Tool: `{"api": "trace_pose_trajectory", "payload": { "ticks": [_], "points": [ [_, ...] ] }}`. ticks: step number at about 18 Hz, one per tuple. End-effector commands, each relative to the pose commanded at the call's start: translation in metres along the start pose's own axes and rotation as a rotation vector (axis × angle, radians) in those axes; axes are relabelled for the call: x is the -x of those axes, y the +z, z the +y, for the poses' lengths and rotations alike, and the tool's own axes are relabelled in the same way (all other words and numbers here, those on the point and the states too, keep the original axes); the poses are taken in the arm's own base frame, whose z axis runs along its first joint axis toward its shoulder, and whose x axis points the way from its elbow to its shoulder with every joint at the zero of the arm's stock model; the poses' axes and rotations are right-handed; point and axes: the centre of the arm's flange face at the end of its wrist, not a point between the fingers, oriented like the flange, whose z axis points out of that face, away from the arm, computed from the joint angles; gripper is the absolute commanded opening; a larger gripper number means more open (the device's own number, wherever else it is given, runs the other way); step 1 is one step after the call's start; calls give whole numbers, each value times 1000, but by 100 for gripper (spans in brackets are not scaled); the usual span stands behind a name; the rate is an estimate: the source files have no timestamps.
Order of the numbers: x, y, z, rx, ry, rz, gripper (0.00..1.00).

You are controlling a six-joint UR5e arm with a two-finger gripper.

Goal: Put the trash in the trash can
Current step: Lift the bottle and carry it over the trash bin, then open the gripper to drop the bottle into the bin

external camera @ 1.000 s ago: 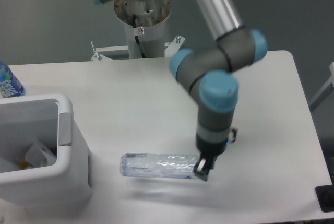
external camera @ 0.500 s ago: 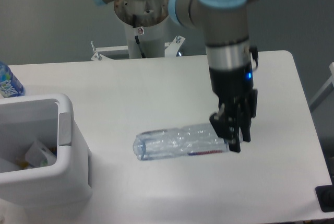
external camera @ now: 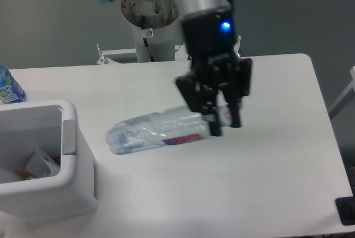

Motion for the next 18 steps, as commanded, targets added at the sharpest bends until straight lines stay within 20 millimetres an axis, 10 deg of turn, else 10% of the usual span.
{"api": "trace_pose_trajectory", "payload": {
  "ticks": [12,18],
  "points": [
    [-130,12,95,121,335,183,14],
    [-146,32,117,159,396,205,14]
  ]
}}
